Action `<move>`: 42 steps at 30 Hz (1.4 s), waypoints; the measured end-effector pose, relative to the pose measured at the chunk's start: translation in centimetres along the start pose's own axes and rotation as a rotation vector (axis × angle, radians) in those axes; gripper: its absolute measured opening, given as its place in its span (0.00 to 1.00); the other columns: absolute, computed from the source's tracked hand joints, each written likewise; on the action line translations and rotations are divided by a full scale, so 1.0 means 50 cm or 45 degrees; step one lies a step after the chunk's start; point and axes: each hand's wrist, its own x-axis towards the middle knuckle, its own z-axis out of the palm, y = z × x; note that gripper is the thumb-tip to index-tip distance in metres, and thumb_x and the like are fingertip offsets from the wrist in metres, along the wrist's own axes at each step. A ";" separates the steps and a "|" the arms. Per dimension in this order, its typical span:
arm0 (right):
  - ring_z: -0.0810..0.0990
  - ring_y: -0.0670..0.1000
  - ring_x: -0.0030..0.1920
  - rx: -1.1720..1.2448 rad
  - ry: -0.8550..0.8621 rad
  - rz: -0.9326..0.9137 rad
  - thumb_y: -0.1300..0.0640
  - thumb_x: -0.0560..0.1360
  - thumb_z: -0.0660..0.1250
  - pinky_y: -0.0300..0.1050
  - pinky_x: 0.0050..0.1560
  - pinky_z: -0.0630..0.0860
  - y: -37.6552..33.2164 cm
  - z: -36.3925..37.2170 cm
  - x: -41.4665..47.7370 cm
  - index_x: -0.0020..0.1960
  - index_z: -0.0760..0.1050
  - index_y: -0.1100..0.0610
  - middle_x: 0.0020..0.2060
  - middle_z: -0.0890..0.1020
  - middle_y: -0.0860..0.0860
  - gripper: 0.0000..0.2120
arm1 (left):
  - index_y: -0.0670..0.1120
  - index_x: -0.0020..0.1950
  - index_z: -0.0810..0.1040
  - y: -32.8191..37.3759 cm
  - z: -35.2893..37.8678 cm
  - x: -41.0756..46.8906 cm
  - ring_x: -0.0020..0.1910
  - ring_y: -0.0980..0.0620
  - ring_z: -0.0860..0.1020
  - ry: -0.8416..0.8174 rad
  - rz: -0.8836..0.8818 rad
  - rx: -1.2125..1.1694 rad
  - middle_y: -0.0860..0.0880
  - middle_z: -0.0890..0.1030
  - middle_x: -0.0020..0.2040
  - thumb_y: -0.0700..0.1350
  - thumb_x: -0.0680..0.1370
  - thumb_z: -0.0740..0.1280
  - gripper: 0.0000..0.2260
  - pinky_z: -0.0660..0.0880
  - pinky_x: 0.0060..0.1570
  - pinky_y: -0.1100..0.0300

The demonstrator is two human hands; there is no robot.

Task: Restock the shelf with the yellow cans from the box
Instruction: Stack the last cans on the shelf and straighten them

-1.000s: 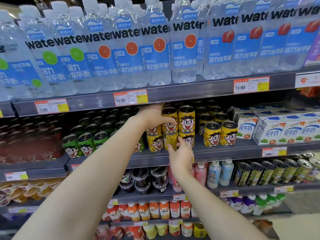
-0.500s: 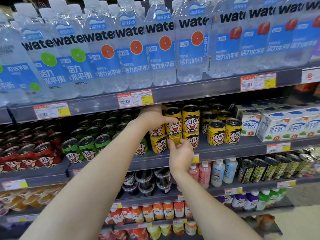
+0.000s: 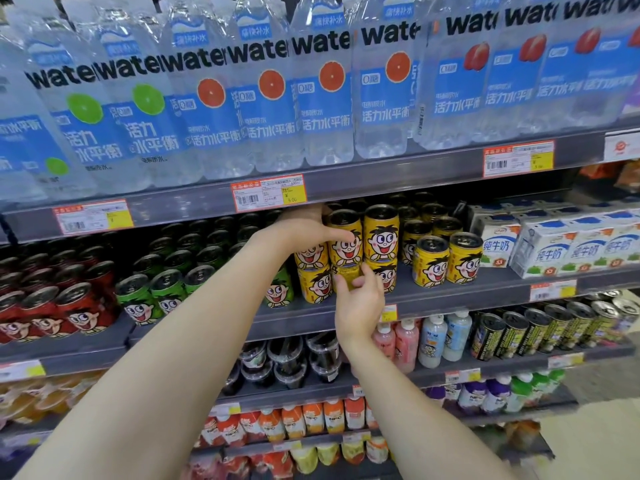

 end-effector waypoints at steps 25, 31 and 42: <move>0.73 0.49 0.48 -0.019 -0.029 -0.049 0.48 0.73 0.75 0.35 0.45 0.65 0.007 0.013 0.026 0.72 0.70 0.57 0.44 0.74 0.50 0.32 | 0.63 0.73 0.71 -0.028 -0.006 0.006 0.62 0.56 0.74 -0.085 0.053 -0.114 0.59 0.76 0.68 0.67 0.71 0.75 0.32 0.71 0.56 0.61; 0.78 0.53 0.54 -0.018 0.010 -0.022 0.46 0.71 0.76 0.46 0.50 0.75 0.003 0.025 0.022 0.67 0.71 0.57 0.52 0.79 0.53 0.29 | 0.62 0.71 0.72 -0.025 -0.007 0.009 0.60 0.57 0.75 -0.086 0.065 -0.132 0.61 0.76 0.62 0.65 0.73 0.75 0.29 0.69 0.50 0.65; 0.76 0.51 0.45 -0.022 -0.200 -0.128 0.49 0.75 0.72 0.48 0.50 0.76 0.032 0.011 0.045 0.78 0.63 0.56 0.38 0.70 0.45 0.36 | 0.63 0.75 0.69 -0.040 -0.015 0.010 0.63 0.57 0.74 -0.149 0.067 -0.149 0.60 0.75 0.67 0.65 0.74 0.74 0.31 0.71 0.57 0.62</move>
